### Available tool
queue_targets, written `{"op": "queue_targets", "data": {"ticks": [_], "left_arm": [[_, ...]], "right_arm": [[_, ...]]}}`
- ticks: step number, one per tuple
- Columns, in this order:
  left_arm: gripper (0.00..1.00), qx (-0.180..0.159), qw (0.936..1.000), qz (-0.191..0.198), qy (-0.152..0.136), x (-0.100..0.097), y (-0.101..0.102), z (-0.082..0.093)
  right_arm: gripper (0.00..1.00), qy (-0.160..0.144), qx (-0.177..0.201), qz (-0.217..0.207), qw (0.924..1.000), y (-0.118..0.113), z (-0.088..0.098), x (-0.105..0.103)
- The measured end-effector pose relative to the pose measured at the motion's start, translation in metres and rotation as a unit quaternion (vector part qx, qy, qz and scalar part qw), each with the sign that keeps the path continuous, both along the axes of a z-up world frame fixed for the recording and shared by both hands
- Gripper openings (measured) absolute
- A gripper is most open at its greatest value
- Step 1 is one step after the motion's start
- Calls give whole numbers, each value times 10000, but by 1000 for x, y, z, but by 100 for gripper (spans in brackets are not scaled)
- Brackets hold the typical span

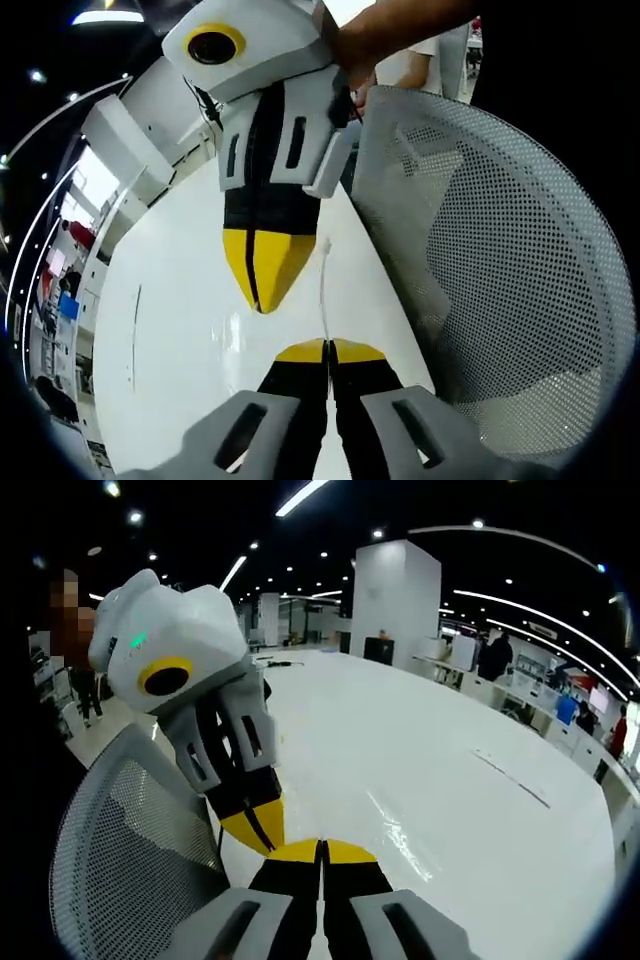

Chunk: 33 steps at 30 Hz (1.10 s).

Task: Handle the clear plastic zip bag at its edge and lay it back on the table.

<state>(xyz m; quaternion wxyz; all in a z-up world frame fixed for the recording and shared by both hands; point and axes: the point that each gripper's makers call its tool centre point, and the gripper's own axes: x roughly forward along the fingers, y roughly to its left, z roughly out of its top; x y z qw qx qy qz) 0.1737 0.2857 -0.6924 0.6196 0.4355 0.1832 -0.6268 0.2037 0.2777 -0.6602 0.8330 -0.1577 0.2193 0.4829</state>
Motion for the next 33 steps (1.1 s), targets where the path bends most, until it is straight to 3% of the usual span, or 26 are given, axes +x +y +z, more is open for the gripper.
{"op": "queue_targets", "data": {"ticks": [8,13,19,26,33], "left_arm": [[0,149,9999,43,-31,-1,7,-11],[0,131,9998,99,-83,2,6,-11],[0,22,9998,174,-115,7,3,-6],[0,6,9997,219,-123,8,6,-6],[0,-49,9989,458,-96,13,12,-9]], "right_arm": [[0,-447,308,-275,9981,-8,37,17],[0,-707,253,-219,9969,-6,56,17],[0,-784,373,-245,9959,-6,72,18],[0,-666,518,-315,9959,-7,73,19],[0,-609,287,-188,9976,-3,53,17]]}}
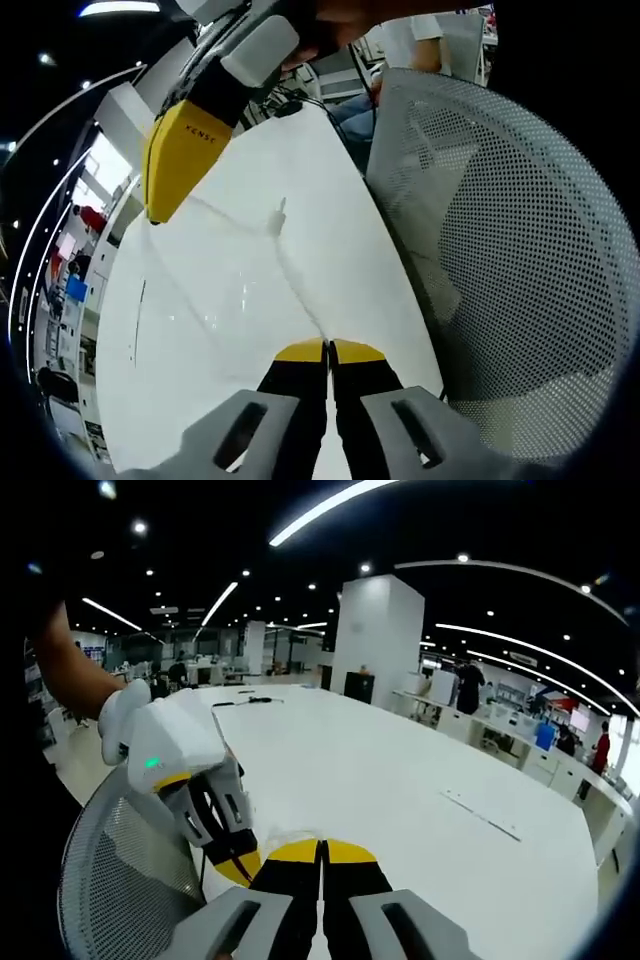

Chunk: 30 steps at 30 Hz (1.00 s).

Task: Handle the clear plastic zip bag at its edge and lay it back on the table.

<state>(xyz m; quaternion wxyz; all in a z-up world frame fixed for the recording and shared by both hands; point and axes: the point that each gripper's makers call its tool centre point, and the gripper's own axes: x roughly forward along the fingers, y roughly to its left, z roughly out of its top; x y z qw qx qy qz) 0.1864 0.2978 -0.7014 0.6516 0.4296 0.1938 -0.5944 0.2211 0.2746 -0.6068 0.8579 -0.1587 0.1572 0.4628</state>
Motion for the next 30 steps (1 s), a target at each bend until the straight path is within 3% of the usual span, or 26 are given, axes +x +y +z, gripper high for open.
{"op": "queue_targets", "data": {"ticks": [12,19,24,28,30], "left_arm": [[0,-664,9962,475,308,0,-3,13],[1,-1291,9860,830,653,-8,-6,30],[5,-1501,9801,1045,771,-17,1,35],[13,-1913,9650,1476,1021,-21,12,41],[13,-1957,9629,1541,1036,-22,18,41]], "right_arm": [[0,-224,-598,411,9971,9,-36,-3],[0,-300,-954,682,9926,11,-54,2],[0,-371,-1118,784,9899,11,-63,6],[0,-397,-1218,847,9881,13,-69,9],[0,-439,-1272,872,9871,14,-72,11]]}}
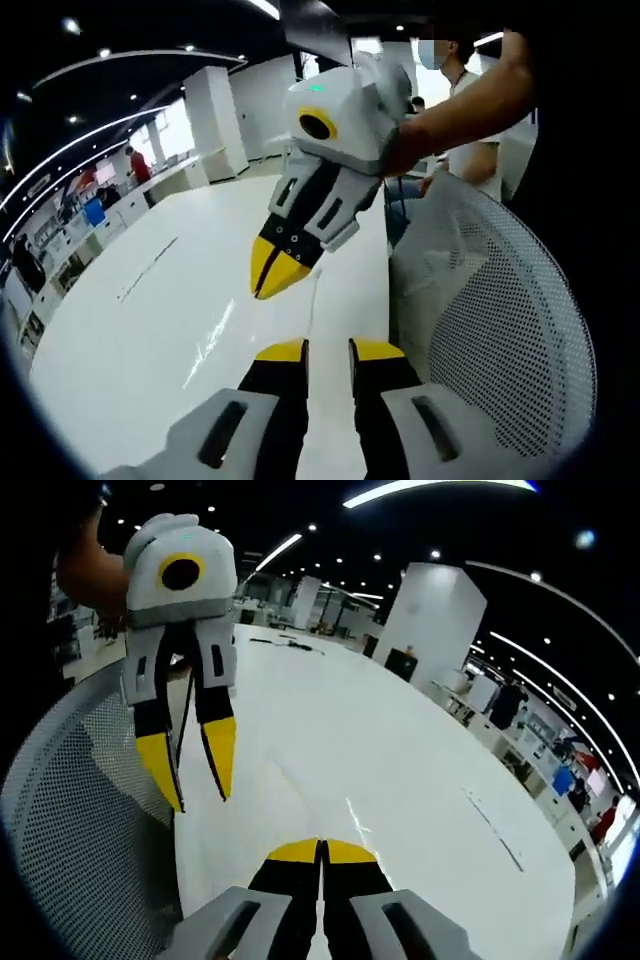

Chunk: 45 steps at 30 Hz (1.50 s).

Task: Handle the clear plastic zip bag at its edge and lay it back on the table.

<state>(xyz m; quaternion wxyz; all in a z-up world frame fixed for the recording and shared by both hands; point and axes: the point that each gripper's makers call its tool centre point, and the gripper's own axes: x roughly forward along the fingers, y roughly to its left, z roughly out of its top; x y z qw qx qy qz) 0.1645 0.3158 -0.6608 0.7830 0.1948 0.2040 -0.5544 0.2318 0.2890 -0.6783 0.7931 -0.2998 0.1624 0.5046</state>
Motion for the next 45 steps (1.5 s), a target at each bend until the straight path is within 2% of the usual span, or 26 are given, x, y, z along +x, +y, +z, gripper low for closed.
{"op": "queue_targets", "data": {"ticks": [4,6,13,19,24,33,37,39,45], "left_arm": [[19,-329,9984,442,162,2,14,4],[20,-395,9974,593,127,4,22,5],[38,-349,9927,1156,47,8,48,-1],[42,-327,9870,1571,48,6,65,-7],[45,-391,9823,1830,45,4,66,-11],[47,-429,9798,1951,-8,5,62,-17],[46,-289,9788,2026,-59,8,65,-25],[46,-168,9804,1953,-183,8,64,-26],[45,-159,9840,1770,-149,4,60,-30]], "right_arm": [[0,-90,-68,44,9999,2,-5,5],[0,-94,-73,31,9999,4,-8,8],[0,-186,-211,74,9996,10,-18,19],[0,-140,-353,110,9992,14,-30,27],[0,-125,-501,172,9985,16,-43,33],[0,71,-715,152,9973,13,-65,41],[0,115,-833,244,9962,12,-74,38],[0,66,-903,284,9955,11,-77,38],[0,152,-1021,279,9943,6,-85,32]]}}
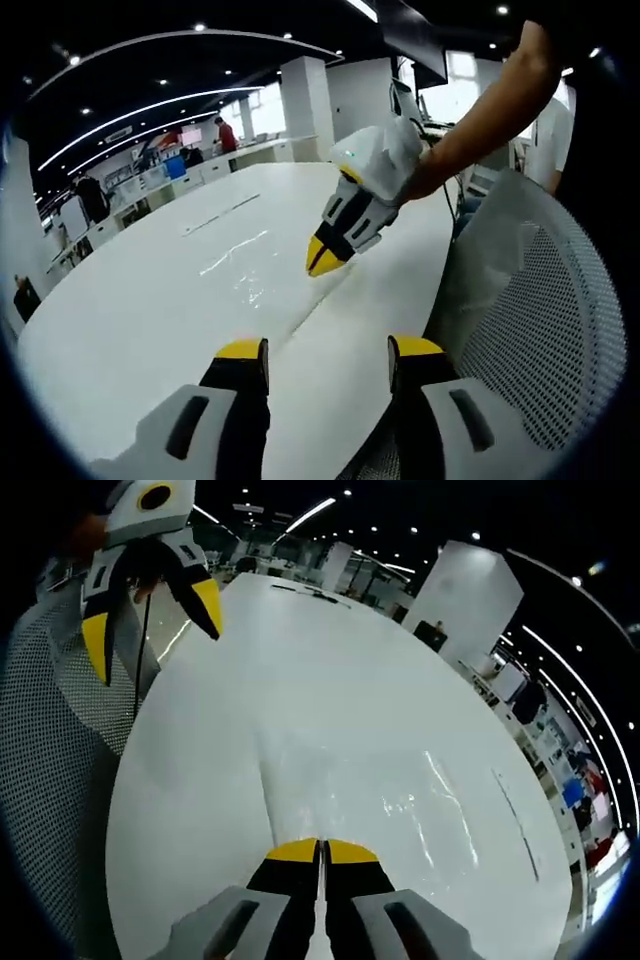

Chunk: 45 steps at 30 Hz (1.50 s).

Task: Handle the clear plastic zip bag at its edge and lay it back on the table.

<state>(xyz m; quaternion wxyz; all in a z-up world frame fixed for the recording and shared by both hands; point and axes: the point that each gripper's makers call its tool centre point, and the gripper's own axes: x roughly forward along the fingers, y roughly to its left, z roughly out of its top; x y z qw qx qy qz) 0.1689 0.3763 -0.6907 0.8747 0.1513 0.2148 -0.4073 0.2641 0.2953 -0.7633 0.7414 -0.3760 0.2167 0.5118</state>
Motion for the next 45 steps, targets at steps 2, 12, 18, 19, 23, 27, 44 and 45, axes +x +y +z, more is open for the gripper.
{"op": "queue_targets", "data": {"ticks": [2,12,18,19,23,27,44,45], "left_arm": [[46,-44,10000,-7,33,0,0,-1],[50,-23,9999,-46,88,0,0,-4],[53,-94,9999,-20,50,1,0,-2],[54,-140,9999,-9,47,2,-1,-1],[57,-359,9993,83,77,4,0,4],[57,-493,9986,197,-27,7,0,12],[75,-950,9942,443,-258,11,0,32],[77,-940,9941,466,-292,12,1,33]], "right_arm": [[2,105,42,-11,9999,0,-2,-2],[17,323,698,-762,9941,-12,14,-6],[34,510,1052,-1298,9846,-31,28,-14],[36,516,1105,-1353,9833,-32,30,-15],[42,412,1292,-1460,9800,-44,44,-23],[49,365,1403,-1738,9741,-59,54,-27],[80,318,1797,-2430,9527,-121,74,-55],[80,315,1811,-2456,9518,-123,73,-58]]}}
